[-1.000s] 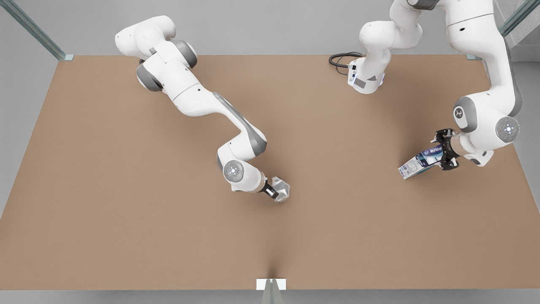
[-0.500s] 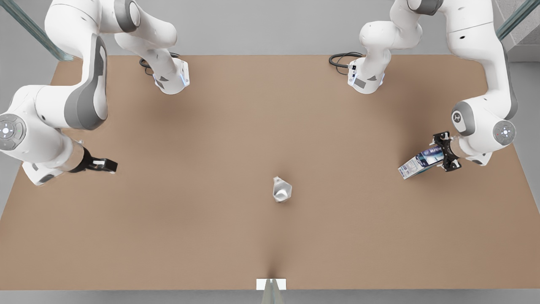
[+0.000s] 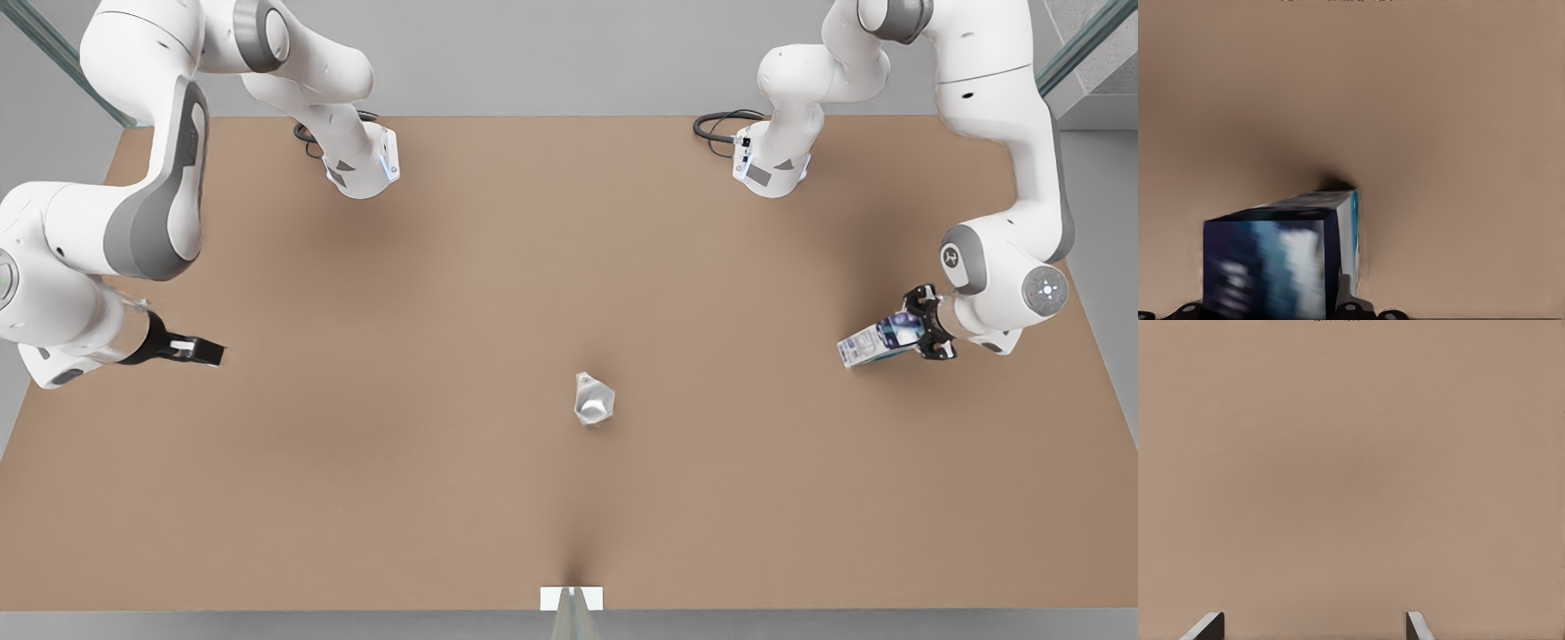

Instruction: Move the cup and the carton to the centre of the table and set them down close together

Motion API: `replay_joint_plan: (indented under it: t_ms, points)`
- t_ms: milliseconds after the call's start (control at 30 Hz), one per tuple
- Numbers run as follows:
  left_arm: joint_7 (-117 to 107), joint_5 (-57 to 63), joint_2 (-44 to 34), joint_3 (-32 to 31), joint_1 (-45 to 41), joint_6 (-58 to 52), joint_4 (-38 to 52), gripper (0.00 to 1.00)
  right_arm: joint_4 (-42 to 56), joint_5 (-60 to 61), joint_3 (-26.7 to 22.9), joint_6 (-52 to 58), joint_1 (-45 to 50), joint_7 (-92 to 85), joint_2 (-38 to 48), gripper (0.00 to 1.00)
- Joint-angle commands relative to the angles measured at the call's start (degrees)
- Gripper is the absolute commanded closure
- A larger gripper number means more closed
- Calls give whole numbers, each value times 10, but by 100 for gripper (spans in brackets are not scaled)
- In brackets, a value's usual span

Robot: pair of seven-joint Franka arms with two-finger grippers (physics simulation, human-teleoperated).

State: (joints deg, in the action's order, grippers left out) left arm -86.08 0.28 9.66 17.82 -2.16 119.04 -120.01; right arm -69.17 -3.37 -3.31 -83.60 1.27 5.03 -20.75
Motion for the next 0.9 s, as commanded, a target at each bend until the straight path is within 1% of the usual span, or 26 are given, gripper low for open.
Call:
replay_joint_plan:
  t_ms: [0, 33, 67, 133, 167, 200, 233, 267, 300, 333, 367, 400, 500, 567, 700, 733, 767, 833, 867]
  points:
    - [1, 0, -9, -7, -3, -2, 3, 38, 0, -1, 0, 0, 0, 1, 0, 0]
    - [3, -2, -17, -67, -4, -23, 22, 38, -1, -1, 1, 1, 0, 1, 0, 0]
    - [1, -2, -17, -110, -6, -58, 49, 38, -1, 3, 1, 0, 2, 2, -4, 0]
    - [-3, -27, -20, -156, -21, -75, 64, 38, 0, 4, 1, 1, 0, 2, -4, 0]
    - [-18, -41, -19, -180, -44, -106, 91, 38, 0, 5, 1, 0, 0, 2, -4, 0]
    - [-32, -49, -20, -206, -61, -113, 99, 38, 0, 5, 1, 0, 0, 2, -4, 0]
    - [-51, -66, -18, -254, -72, -113, 110, 38, 0, 5, 1, 0, 0, 2, -4, 0]
    - [-56, -82, -13, -282, -99, -113, 129, 37, 0, 6, 1, 0, 0, 2, -4, 0]
    - [-102, -85, 15, -315, -118, -114, 177, 37, 0, 6, 1, 0, 0, 2, -4, 0]
    - [-110, -85, 39, -325, -130, -110, 208, 37, 0, 6, 1, 0, 0, 2, -4, 0]
    - [-121, -85, 56, -347, -131, -102, 211, 37, 0, 6, 1, -1, 0, 2, -4, 0]
    - [-127, -85, 67, -352, -155, -93, 224, 37, 0, 6, 1, 0, 0, 2, -4, 0]
    - [-127, -80, 100, -353, -192, -57, 217, 35, 6, 6, 1, 1, 0, 2, -4, 0]
    - [-127, -85, 103, -352, -199, -8, 195, 35, 6, 6, 1, 0, 0, 2, -4, 0]
    - [-127, -85, 119, -352, -205, 20, 177, 34, 7, 6, 1, -1, 0, 2, -4, 0]
    - [-127, -85, 122, -351, -205, 20, 177, 31, 6, 6, 0, -1, 0, 2, -4, 0]
    - [-126, -85, 125, -351, -205, 20, 177, 24, 7, 6, 0, 0, 0, 2, -4, 0]
    - [-126, -85, 128, -351, -206, 21, 177, 0, 7, 6, 0, -1, -1, 2, -4, 0]
    - [-126, -85, 128, -351, -206, 21, 177, 0, 7, 6, 0, -1, -1, 2, -4, 0]
